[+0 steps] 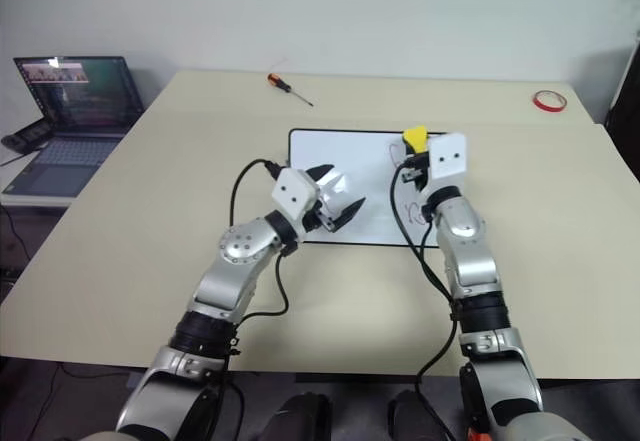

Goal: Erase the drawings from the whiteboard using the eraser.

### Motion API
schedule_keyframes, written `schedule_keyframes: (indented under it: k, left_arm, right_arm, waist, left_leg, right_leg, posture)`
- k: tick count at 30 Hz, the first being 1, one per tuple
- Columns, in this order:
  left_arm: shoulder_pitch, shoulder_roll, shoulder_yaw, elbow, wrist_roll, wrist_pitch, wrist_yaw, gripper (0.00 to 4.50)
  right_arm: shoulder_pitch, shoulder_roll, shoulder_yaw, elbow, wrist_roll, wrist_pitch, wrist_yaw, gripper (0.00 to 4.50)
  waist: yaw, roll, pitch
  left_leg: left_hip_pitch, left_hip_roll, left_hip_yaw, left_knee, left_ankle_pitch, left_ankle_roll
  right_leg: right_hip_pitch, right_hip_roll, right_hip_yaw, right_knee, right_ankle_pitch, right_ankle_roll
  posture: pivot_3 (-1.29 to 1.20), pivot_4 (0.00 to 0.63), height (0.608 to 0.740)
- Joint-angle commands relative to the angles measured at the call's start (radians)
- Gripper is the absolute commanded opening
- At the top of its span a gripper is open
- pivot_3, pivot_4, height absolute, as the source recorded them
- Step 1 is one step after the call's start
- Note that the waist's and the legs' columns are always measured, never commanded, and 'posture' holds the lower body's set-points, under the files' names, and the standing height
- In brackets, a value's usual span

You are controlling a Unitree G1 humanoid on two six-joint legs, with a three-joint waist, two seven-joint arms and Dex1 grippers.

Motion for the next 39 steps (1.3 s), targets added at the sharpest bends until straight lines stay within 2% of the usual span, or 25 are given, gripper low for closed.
schedule_keyframes:
  k: [1, 9, 17, 22, 26, 29, 39]
  left_arm:
    - [-0.023, 0.002, 0.018, -0.028, 0.000, -0.017, 0.006, 4.50]
    - [-0.041, 0.003, 0.019, -0.030, -0.001, -0.014, 0.004, 4.50]
    - [-0.033, -0.003, 0.020, -0.041, 0.001, -0.013, 0.014, 4.50]
    - [-0.030, -0.001, 0.022, -0.045, 0.001, -0.014, 0.016, 4.50]
    - [-0.038, 0.007, 0.032, -0.035, 0.001, -0.019, 0.018, 4.50]
    - [-0.041, 0.013, 0.037, -0.030, 0.001, -0.023, 0.019, 4.50]
    - [-0.047, -0.001, 0.027, -0.018, 0.003, -0.028, 0.013, 4.50]
  right_arm:
    - [-0.045, 0.011, 0.001, 0.056, -0.010, -0.074, 0.002, 1.20]
    - [-0.138, 0.010, 0.013, 0.295, -0.076, -0.183, -0.050, 1.20]
    - [-0.165, 0.027, 0.042, 0.362, -0.119, -0.202, -0.066, 1.20]
    - [-0.137, 0.049, 0.069, 0.327, -0.115, -0.190, -0.014, 1.20]
    - [-0.076, 0.060, 0.133, 0.283, -0.102, -0.122, 0.124, 1.20]
    - [-0.053, 0.050, 0.136, 0.266, -0.111, -0.067, 0.141, 1.20]
    - [-0.107, -0.007, 0.052, 0.285, -0.167, -0.081, -0.088, 1.20]
  waist:
    - [0.000, 0.000, 0.000]
    - [-0.003, 0.000, 0.000]
    - [-0.006, 0.000, 0.000]
    - [-0.020, 0.000, 0.000]
    - [-0.025, 0.000, 0.000]
    - [-0.026, 0.000, 0.000]
    - [-0.006, 0.000, -0.001]
  left_leg:
    - [0.000, 0.000, 0.000, 0.000, 0.000, 0.000]
    - [0.000, 0.000, 0.001, 0.000, 0.000, 0.000]
    - [0.001, 0.000, 0.001, 0.001, 0.000, 0.000]
    - [0.001, 0.000, 0.001, 0.001, 0.000, 0.000]
    - [0.001, 0.001, 0.001, 0.001, 0.000, 0.000]
    - [0.003, 0.001, 0.001, 0.002, 0.000, 0.000]
    - [0.004, -0.001, -0.001, 0.004, 0.002, -0.002]
  right_leg:
    - [0.000, 0.000, 0.000, 0.000, 0.000, 0.000]
    - [0.000, 0.000, 0.001, 0.001, 0.000, 0.000]
    - [0.000, 0.000, 0.001, 0.003, 0.000, 0.000]
    - [-0.001, 0.000, 0.001, 0.006, 0.000, 0.000]
    - [-0.001, 0.000, 0.001, 0.006, 0.000, 0.000]
    - [0.000, 0.001, 0.002, 0.007, 0.000, 0.000]
    - [0.000, 0.000, 0.000, 0.013, 0.000, 0.000]
  posture:
    - [0.00, 0.150, 0.740]
    - [0.00, 0.150, 0.740]
    - [0.00, 0.150, 0.740]
    - [0.00, 0.150, 0.740]
    - [0.00, 0.150, 0.740]
    - [0.00, 0.150, 0.740]
    - [0.00, 0.150, 0.740]
